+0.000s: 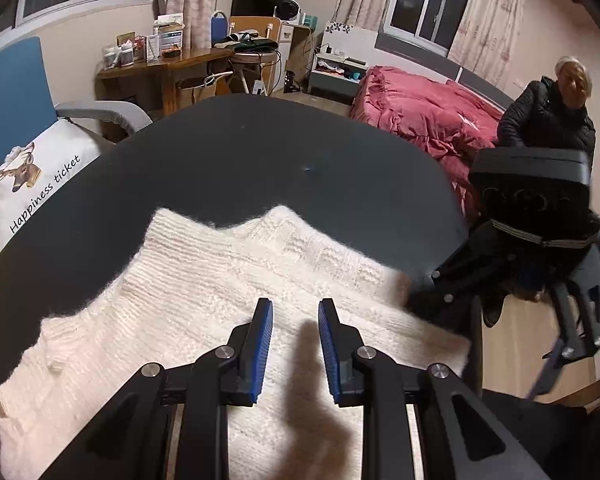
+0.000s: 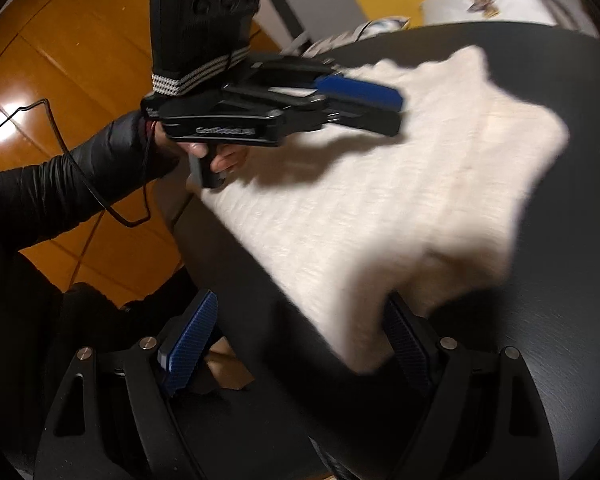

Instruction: Fold clothes

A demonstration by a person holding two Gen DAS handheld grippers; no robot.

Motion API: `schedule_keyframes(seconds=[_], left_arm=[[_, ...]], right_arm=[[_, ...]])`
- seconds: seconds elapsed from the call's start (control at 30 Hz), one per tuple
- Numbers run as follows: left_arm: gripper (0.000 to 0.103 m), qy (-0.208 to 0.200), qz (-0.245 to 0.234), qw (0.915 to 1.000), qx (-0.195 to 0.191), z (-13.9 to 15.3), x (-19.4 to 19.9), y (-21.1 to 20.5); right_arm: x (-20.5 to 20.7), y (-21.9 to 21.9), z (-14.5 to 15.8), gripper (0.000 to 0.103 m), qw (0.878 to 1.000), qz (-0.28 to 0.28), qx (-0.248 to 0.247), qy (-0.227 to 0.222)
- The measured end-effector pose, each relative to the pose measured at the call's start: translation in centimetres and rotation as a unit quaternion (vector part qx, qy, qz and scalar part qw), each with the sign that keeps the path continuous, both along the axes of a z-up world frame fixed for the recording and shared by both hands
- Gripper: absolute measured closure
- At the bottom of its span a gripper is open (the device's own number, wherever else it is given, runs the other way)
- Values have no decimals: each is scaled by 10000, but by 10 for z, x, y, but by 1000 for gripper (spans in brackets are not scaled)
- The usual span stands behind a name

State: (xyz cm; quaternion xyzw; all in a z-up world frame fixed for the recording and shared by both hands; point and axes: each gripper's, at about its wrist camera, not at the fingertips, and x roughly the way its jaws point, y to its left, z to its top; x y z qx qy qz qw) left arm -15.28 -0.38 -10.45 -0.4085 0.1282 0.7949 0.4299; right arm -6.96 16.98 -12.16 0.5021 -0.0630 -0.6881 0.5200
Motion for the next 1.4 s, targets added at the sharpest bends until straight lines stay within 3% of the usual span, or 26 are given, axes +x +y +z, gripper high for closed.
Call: schedule_keyframes(seconds=[0.1,0.2,0.3,0.4,0.5,0.6,0.73,0.9,1.03,1.13,1.2,1.27,1.3,1.4], left_arm=[[80,48,-7,10000,-46,-7,-1,1],[80,97,-14,9999,-92,-15,-1,1],[80,-85,120,9998,95,-14,-5,-3],[80,4,70,10000,-27,-14,-2,0],[78,-64,130,9999,-71,-19,-4,3],[78,19,194,9997,-161,-20,-2,7],[78,-41,340,9994,-86,-16,-2,6],[78,1,474,9983,351,8,2,-15],[78,184,513,9983,194,13,-4,-24],[78,-54,674,9977,61,-2,-16,-26],[78,-249,740,9967,217,-3,-22,-34],[78,-389,1035,9917,651,15,-38,-56],[78,-369,1307,9882,712,25,-53,-70],[78,-159,2285,9717,577,55,-105,-114]], right_arm=[[4,1,15,18,9985,312,-417,-159],[7,4,24,16,9979,455,-458,-105],[8,-5,16,16,9979,615,-137,-125],[9,-15,4,16,9966,776,247,-157],[17,-18,10,14,9917,1251,120,-280],[27,-21,-6,14,9842,1622,647,-278],[20,-10,-6,14,9911,1216,288,-450],[31,14,12,14,9966,553,595,-140],[27,35,53,14,9983,-33,413,405],[16,15,65,13,9970,-8,208,747],[1,-6,45,13,9983,29,283,514],[-10,-23,19,13,9944,126,1029,214],[-13,-27,16,13,9934,160,1127,151],[-18,-23,33,13,9970,163,719,231]])
